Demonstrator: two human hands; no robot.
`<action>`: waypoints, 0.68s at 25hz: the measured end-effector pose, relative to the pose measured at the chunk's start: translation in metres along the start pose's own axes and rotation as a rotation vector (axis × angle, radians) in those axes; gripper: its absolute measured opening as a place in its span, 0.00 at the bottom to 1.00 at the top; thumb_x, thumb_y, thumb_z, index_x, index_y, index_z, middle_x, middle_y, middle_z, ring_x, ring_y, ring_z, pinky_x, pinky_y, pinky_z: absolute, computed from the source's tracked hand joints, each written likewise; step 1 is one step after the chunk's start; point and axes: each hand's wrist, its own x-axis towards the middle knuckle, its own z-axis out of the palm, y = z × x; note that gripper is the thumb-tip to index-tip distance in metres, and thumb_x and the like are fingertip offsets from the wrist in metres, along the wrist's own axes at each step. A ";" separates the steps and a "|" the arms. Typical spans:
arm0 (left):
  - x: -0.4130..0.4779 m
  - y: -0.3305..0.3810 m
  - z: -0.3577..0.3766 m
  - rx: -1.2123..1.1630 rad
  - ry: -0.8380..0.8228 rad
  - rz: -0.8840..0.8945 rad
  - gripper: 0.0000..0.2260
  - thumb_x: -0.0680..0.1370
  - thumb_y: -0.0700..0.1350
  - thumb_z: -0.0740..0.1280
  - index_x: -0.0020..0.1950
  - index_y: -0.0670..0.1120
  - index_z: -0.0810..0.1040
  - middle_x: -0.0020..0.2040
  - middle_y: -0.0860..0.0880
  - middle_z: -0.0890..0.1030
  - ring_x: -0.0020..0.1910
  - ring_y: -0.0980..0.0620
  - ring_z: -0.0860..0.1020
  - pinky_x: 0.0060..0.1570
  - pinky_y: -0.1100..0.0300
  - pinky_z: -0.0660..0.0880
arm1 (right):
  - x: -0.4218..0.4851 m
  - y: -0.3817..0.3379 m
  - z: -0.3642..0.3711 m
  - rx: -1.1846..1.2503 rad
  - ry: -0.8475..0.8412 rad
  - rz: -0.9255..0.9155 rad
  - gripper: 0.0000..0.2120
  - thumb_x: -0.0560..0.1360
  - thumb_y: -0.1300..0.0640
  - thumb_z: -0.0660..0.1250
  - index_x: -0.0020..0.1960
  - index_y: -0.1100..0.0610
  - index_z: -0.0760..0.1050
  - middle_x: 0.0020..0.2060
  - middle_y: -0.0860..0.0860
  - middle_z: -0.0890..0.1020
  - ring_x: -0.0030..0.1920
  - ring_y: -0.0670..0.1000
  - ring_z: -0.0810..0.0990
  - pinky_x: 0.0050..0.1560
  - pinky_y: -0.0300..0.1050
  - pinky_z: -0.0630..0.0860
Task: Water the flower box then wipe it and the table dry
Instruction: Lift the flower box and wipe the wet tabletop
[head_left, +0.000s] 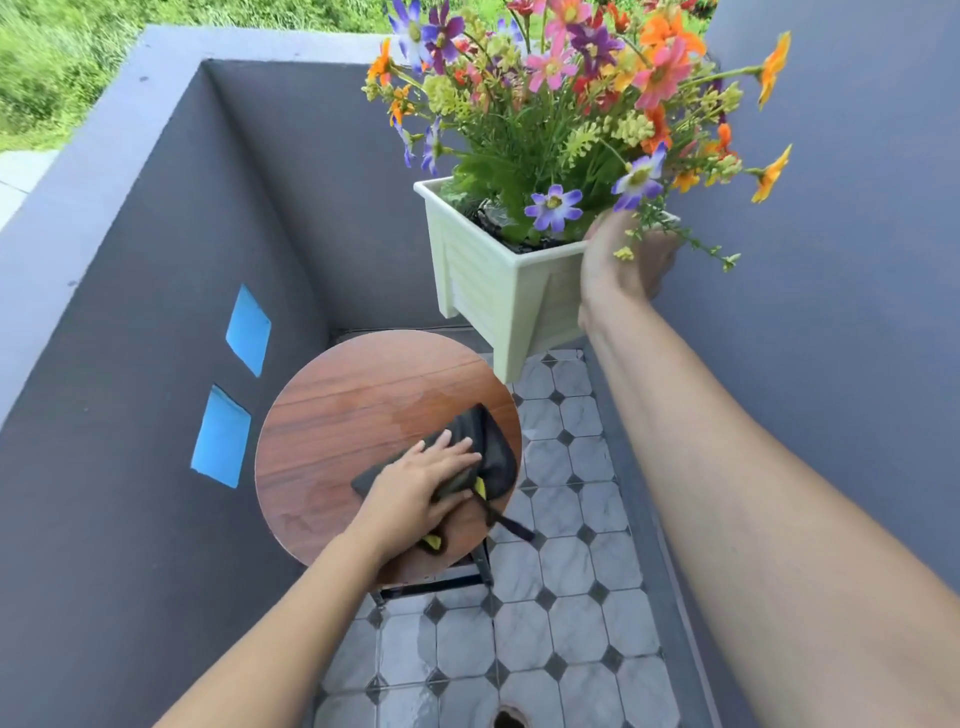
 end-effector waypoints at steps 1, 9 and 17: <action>-0.008 0.006 0.007 -0.004 -0.019 0.055 0.18 0.76 0.51 0.62 0.66 0.50 0.75 0.69 0.51 0.72 0.72 0.50 0.64 0.71 0.47 0.62 | -0.002 0.001 -0.001 0.001 0.001 0.002 0.06 0.72 0.58 0.60 0.48 0.59 0.67 0.57 0.53 0.73 0.62 0.59 0.72 0.55 0.54 0.74; -0.119 -0.009 0.016 0.000 0.086 0.087 0.18 0.76 0.43 0.56 0.65 0.51 0.72 0.66 0.54 0.74 0.70 0.57 0.66 0.71 0.62 0.57 | -0.017 0.003 0.000 -0.032 0.011 -0.004 0.23 0.69 0.55 0.60 0.61 0.62 0.70 0.61 0.56 0.75 0.60 0.60 0.75 0.61 0.58 0.74; -0.071 -0.084 -0.056 -0.015 0.365 -0.630 0.20 0.76 0.30 0.63 0.66 0.44 0.76 0.68 0.46 0.73 0.71 0.44 0.66 0.64 0.46 0.67 | -0.015 0.003 -0.004 -0.008 0.003 0.015 0.07 0.70 0.57 0.61 0.46 0.58 0.70 0.48 0.51 0.75 0.56 0.59 0.75 0.60 0.58 0.74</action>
